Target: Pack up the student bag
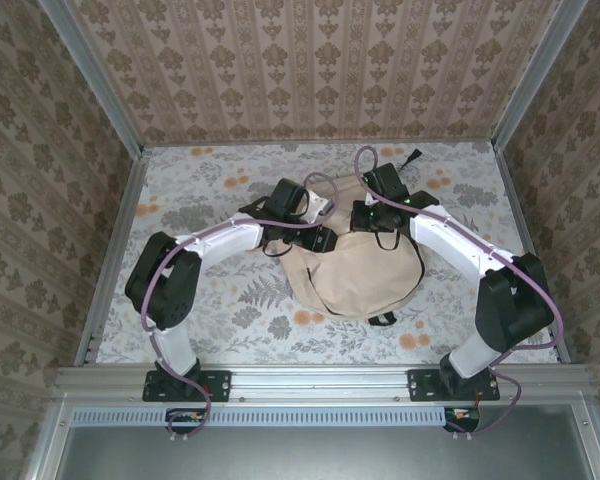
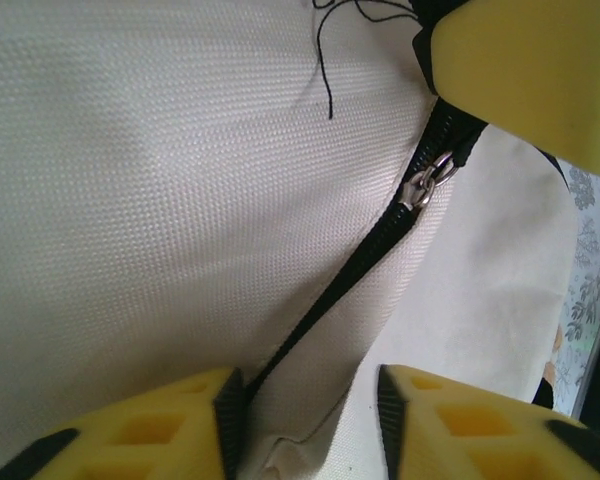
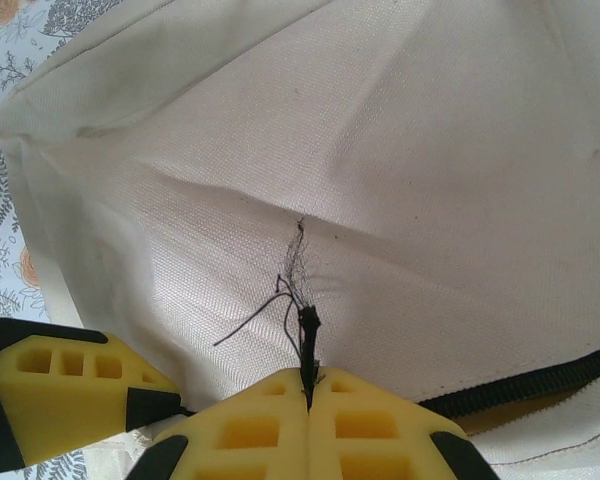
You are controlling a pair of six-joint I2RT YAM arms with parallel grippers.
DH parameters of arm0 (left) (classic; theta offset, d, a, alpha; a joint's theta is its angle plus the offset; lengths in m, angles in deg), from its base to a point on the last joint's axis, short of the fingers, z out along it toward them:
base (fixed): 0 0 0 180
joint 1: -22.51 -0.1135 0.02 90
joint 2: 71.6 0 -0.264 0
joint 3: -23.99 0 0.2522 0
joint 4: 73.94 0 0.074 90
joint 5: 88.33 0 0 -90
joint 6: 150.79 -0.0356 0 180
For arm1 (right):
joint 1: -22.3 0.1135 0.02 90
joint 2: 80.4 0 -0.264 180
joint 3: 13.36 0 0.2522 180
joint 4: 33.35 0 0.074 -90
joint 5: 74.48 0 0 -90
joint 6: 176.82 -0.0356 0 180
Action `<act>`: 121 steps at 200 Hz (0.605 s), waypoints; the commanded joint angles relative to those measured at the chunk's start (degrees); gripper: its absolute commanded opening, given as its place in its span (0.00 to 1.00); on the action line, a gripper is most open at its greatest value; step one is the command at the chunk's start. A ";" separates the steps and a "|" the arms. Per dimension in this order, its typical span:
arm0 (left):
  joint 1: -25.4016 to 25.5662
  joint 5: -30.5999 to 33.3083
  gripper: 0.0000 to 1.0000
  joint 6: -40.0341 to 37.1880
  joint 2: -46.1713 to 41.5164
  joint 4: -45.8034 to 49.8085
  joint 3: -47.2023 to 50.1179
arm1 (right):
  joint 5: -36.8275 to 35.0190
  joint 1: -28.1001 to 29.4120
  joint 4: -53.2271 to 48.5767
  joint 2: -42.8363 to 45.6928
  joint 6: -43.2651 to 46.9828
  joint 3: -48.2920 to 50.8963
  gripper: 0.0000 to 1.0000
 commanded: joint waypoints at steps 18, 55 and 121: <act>-0.44 3.14 0.20 -2.17 1.30 2.88 -1.94 | -2.62 -0.91 0.49 1.80 -0.55 -0.23 0.00; -0.79 7.82 0.06 -2.77 -0.06 5.83 -1.17 | -12.30 -1.71 -2.18 1.70 1.82 -1.21 0.00; -1.66 10.99 0.00 -3.36 -2.73 8.07 1.21 | -26.12 -4.13 -5.41 -0.78 3.32 -2.66 0.00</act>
